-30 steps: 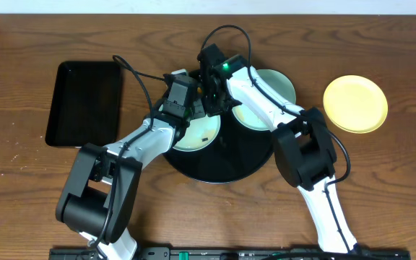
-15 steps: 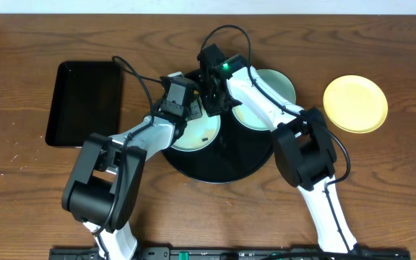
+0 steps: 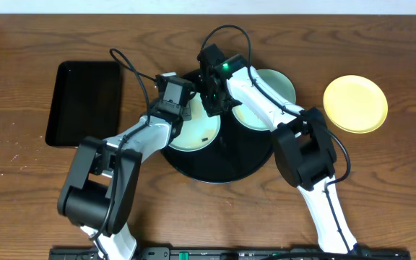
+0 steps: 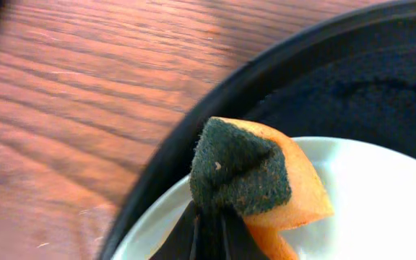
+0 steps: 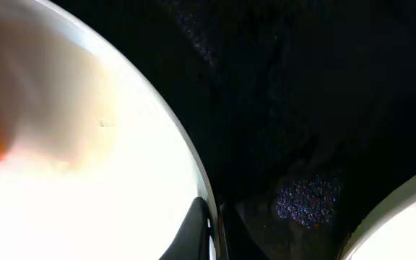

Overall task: Clean dirty plates on tray and stack at the side
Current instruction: 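Keep scrubbing the green plate with the left-held sponge, right gripper holding rim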

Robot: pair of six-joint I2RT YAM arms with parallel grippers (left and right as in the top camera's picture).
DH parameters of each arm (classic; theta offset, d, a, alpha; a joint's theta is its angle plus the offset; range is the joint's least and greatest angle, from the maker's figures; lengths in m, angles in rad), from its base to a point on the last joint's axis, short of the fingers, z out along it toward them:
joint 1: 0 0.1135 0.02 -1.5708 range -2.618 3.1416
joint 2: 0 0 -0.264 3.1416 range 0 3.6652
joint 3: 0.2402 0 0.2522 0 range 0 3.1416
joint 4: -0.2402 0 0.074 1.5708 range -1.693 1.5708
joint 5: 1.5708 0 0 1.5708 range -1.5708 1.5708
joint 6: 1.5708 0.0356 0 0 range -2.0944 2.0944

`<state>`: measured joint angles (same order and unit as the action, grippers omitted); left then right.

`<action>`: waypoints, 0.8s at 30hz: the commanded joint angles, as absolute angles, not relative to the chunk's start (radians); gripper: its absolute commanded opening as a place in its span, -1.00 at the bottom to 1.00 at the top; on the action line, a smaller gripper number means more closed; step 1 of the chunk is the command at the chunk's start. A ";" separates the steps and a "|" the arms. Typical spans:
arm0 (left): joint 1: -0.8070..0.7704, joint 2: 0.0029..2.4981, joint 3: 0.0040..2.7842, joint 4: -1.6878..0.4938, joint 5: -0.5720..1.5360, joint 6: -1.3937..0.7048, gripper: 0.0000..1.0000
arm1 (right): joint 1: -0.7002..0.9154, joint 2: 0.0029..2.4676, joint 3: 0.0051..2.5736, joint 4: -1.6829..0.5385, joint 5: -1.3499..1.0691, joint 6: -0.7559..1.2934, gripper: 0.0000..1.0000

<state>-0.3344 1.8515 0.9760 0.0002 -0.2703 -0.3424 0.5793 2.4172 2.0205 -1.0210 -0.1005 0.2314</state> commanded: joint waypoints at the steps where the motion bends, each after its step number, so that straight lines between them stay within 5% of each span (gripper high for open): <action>1: -0.310 1.777 0.971 -0.039 -0.366 -0.314 -0.85 | 0.596 2.441 1.993 -1.036 -0.075 0.247 -0.97; 9: -0.313 1.643 0.971 -0.201 -0.382 -0.366 -0.85 | 0.596 2.441 1.993 -1.035 -0.075 0.247 -0.97; 17: -0.316 1.673 0.970 -0.266 0.051 -0.652 -0.85 | 0.596 2.441 1.993 -1.031 -0.075 0.247 -0.97; 24: -0.340 1.749 0.970 -0.296 0.091 -0.672 -0.85 | 0.596 2.441 1.993 -1.031 -0.075 0.247 -0.97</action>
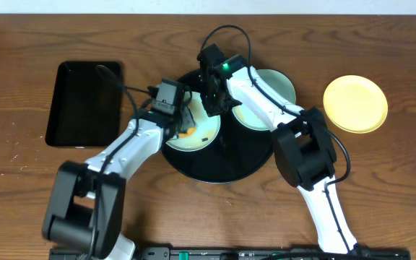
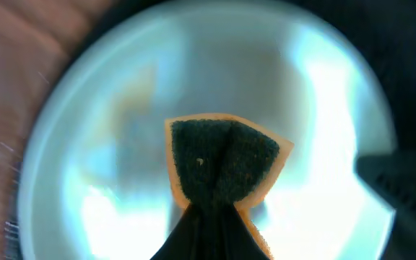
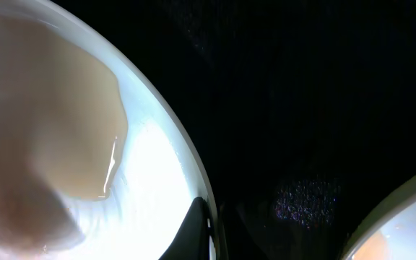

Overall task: Clean dirty plates on tray and stack at the side
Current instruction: 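Keep scrubbing the green plate with the left-held sponge, right gripper holding rim, then lift the sponge off the green plate and swing it left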

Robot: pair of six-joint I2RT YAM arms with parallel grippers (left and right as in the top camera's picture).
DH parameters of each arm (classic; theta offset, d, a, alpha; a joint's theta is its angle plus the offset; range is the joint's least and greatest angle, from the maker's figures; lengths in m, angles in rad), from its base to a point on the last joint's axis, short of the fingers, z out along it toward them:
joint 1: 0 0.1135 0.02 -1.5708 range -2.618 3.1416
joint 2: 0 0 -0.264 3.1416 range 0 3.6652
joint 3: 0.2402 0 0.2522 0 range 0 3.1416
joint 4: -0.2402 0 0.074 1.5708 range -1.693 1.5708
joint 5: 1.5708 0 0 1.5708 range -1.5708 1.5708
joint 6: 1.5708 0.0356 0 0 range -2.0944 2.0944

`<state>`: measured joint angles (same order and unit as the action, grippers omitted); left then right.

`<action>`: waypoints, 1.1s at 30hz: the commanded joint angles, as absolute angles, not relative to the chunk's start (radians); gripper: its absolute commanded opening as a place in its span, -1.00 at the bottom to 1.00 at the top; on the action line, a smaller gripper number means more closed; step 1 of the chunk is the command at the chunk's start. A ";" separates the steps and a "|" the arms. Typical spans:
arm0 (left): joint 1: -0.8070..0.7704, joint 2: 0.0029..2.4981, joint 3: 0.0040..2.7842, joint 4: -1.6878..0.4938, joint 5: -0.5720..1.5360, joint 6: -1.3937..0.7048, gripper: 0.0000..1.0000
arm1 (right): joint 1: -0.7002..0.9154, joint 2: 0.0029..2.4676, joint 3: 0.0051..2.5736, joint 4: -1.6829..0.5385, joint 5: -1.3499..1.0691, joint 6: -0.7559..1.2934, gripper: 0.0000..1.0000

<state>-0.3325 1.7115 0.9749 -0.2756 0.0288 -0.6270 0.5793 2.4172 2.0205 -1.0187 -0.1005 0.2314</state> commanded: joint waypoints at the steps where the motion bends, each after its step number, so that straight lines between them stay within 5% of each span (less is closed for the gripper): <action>1: -0.340 1.758 0.970 -0.304 0.091 -0.671 -0.85 | 0.596 2.441 1.993 -1.032 -0.075 0.247 -0.97; 8: -0.340 1.768 0.970 -0.353 0.054 -0.532 -0.85 | 0.596 2.441 1.993 -1.032 -0.075 0.247 -0.97; 24: -0.340 1.763 0.971 -0.332 -0.528 -0.295 -0.85 | 0.598 2.441 1.993 -1.033 -0.075 0.246 -0.97; 33: -0.340 1.657 0.980 -0.272 -0.511 -0.273 -0.85 | 0.604 2.440 1.995 -1.023 -0.075 0.247 -0.98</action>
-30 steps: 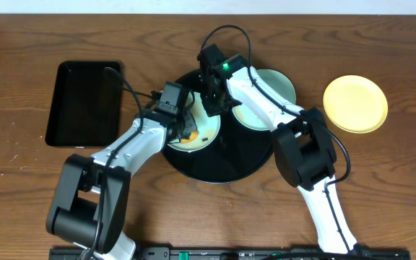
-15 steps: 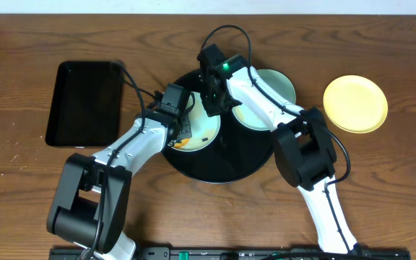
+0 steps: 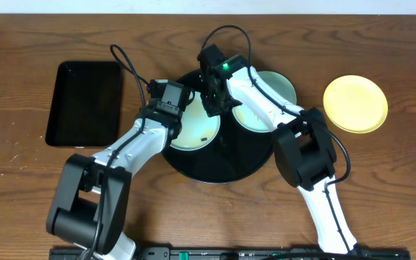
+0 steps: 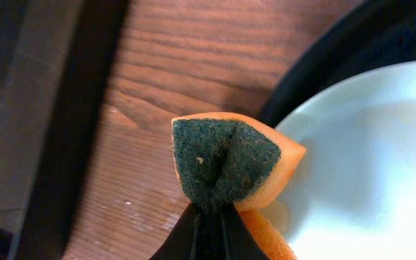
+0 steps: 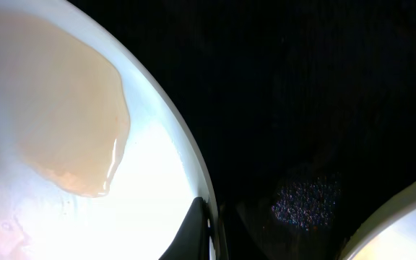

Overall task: Clean dirty plates on tray and stack at the side
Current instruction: 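Lift the sponge off the green plate and swing it left, then lift the green plate by its rim with the right gripper, carry right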

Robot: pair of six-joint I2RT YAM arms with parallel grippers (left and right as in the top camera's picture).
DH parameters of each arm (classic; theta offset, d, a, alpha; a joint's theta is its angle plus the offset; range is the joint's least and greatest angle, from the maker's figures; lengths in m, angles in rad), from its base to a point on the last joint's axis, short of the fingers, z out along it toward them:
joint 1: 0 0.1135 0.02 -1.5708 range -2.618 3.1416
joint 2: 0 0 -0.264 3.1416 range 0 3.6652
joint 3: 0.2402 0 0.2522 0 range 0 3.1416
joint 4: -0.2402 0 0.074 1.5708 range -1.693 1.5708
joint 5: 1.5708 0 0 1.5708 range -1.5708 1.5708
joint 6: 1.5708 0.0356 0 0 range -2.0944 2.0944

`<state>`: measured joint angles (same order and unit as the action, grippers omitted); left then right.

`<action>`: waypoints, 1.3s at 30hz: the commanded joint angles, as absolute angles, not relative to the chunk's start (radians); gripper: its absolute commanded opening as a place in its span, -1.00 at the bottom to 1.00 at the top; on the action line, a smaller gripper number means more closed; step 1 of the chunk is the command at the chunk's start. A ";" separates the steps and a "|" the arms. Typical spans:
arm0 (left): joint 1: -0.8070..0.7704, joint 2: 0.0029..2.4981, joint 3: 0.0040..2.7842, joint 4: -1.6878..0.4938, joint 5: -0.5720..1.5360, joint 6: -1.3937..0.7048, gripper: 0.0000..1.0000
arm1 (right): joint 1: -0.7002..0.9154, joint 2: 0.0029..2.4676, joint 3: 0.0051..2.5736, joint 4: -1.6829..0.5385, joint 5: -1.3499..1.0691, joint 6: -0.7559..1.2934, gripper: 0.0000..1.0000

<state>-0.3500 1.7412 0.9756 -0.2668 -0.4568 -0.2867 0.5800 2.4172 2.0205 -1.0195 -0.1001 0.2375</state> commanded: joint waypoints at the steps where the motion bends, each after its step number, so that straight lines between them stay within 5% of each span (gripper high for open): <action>1: -0.340 1.630 0.980 -0.276 -0.498 -0.287 -0.85 | 0.604 2.440 1.996 -1.021 -0.075 0.246 -0.97; 11: -0.329 1.349 0.979 -0.390 -0.274 -0.402 -0.85 | 0.590 2.437 2.163 -1.118 0.031 0.246 -0.98; 24: -0.329 1.352 0.970 -0.577 -0.269 -0.549 -0.85 | 0.617 2.437 2.551 -1.374 0.404 0.220 -0.98; 39: -0.329 1.352 0.970 -0.576 -0.269 -0.559 -0.85 | 0.735 2.437 2.651 -1.491 0.837 0.208 -0.98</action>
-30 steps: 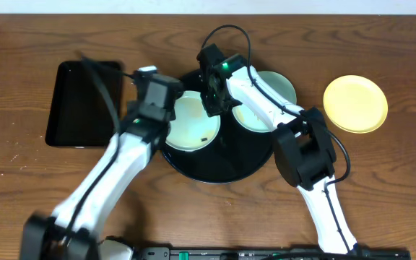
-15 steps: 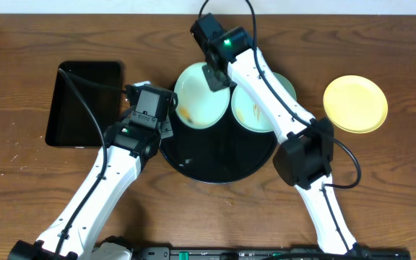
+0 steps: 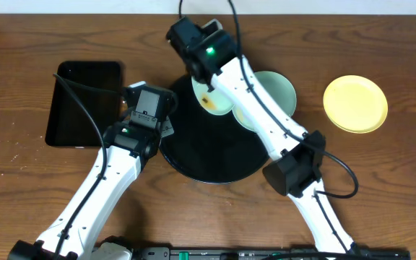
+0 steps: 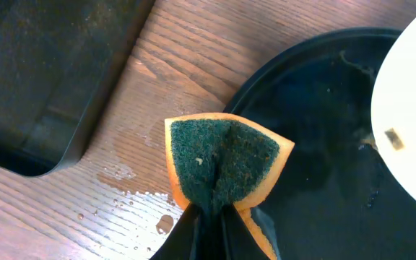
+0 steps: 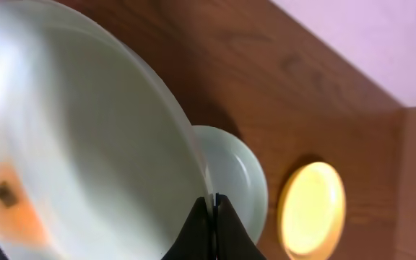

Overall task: Clean dirty plates on tray and stack at the side
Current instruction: 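Lift the green plate by its rim with the right gripper, carry right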

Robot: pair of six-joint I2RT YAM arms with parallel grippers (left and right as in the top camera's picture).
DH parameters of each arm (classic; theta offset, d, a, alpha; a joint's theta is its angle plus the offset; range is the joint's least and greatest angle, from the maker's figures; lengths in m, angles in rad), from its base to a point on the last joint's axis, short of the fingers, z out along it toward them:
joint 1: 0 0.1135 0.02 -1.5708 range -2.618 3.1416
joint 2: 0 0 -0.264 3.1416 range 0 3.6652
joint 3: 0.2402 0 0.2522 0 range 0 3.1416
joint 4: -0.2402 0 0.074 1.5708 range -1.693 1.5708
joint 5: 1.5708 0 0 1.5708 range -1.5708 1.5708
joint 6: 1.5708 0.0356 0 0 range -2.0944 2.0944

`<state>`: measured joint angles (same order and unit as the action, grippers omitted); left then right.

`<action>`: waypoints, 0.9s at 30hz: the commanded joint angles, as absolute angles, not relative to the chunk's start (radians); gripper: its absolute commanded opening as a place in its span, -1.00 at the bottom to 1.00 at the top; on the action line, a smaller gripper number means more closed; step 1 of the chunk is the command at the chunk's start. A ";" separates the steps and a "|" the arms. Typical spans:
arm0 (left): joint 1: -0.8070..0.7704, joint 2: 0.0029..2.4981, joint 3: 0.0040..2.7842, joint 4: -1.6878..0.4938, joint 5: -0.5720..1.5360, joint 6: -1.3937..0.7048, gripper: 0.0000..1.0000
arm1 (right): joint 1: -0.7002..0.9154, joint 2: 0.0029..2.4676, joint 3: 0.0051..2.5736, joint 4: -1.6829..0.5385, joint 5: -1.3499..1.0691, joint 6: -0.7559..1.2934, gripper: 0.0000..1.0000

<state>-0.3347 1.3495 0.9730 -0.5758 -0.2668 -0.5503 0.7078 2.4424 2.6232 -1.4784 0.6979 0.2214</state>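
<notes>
My right gripper (image 3: pixel 209 85) is shut on the rim of a pale green plate (image 3: pixel 220 101), which it holds tilted above the round black tray (image 3: pixel 215 155). In the right wrist view the plate (image 5: pixel 85 166) fills the left side, with a small brown mark near its lower edge. A second pale green plate (image 3: pixel 269 97) lies on the tray's right side. At the tray's left edge my left gripper (image 4: pixel 211 217) is shut on an orange sponge (image 4: pixel 226 162) with a green scouring face. A yellow plate (image 3: pixel 355 104) lies on the table at the right.
A black rectangular tray (image 3: pixel 84 103) lies at the left, close to my left arm. Water drops (image 4: pixel 121 195) dot the wood between it and the round tray. The right arm reaches high across the round tray's back half.
The pale green plate lay flat on the round tray; now my right gripper holds it up, tilted. My left gripper with the sponge has moved off the plate to the tray's left edge.
My right gripper stayed shut on the plate's right rim at every moment. The sponge was at the plate's rim, then over its middle, then at its left rim. Now the plate is off the tray and the sponge is off the plate.
</notes>
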 commanded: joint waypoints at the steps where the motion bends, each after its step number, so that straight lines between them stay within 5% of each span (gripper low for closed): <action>1: -0.329 1.352 0.970 -0.576 -0.269 -0.559 -0.85 | 0.740 2.437 2.651 -1.497 0.869 0.208 -0.98; 13: -0.329 1.352 0.970 -0.576 -0.269 -0.559 -0.85 | 0.763 2.433 2.651 -1.538 1.116 0.208 -0.98; 27: -0.330 1.352 0.970 -0.575 -0.269 -0.559 -0.85 | 0.779 2.429 2.651 -1.538 1.107 0.249 -0.98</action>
